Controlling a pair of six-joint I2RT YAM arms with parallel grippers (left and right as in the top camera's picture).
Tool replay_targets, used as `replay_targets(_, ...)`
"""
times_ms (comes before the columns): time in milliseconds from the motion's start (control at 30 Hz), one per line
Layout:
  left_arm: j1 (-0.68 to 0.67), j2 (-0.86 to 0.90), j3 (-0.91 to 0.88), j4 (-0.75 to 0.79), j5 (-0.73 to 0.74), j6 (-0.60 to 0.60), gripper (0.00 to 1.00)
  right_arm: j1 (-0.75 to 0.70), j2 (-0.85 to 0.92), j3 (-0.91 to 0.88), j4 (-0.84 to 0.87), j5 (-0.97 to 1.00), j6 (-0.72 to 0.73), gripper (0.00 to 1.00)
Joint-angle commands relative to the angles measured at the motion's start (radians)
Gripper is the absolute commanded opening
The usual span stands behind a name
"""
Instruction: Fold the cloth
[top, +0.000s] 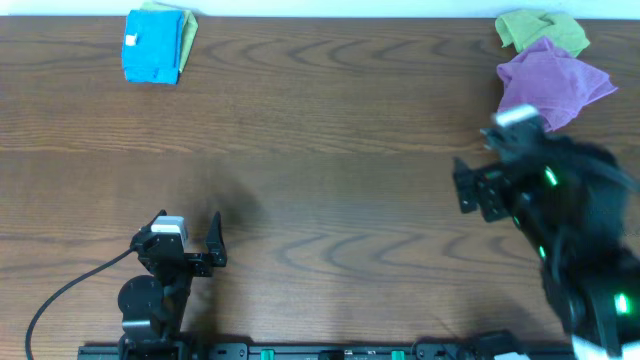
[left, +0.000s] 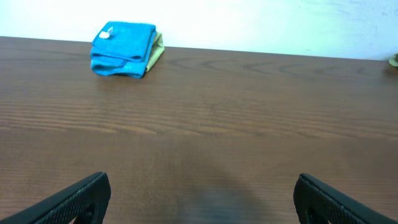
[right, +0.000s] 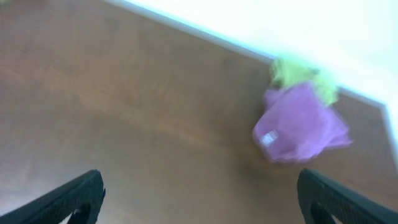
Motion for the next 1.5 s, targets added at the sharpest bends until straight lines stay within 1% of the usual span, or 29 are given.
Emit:
replay_targets(0, -0.006, -0.008, -0.026, -0.006, 0.003, -0.004, 0.95, -0.016, -0.137, -0.161, 0.074, 0.006, -0.021, 0.99)
replay_targets(167, -0.006, -0.008, -0.026, -0.006, 0.003, -0.004, 0.95, -0.016, -0.373, -0.471, 0.239, -0.010, -0.021, 0.99)
replay_targets(233, -0.006, -0.008, -0.026, -0.006, 0.003, -0.004, 0.95, -0.014, -0.456, -0.572, 0.280, -0.016, -0.021, 0.99)
replay_targets(367, -0.006, -0.008, -0.026, -0.006, 0.003, -0.004, 0.95, -0.013, -0.594, -0.719, 0.318, -0.026, -0.020, 0.99)
replay_targets(533, -0.006, -0.008, -0.026, -0.006, 0.003, -0.003, 0.95, -0.016, -0.727, -0.841, 0.349, -0.043, -0.020, 0.99)
replay_targets(800, -0.006, -0.008, -0.026, -0.006, 0.003, -0.003, 0.95, -0.018, -0.874, -0.986, 0.349, -0.047, -0.020, 0.99)
replay_targets(1100, -0.006, -0.008, -0.026, -0.006, 0.003, -0.003, 0.95, -0.018, -0.873, -1.049, 0.348, -0.054, -0.020, 0.99)
replay_targets(1467, -0.006, -0.008, -0.026, -0.006, 0.003, -0.003, 0.95, -0.018, -0.873, -1.049, 0.348, -0.054, -0.020, 0.99)
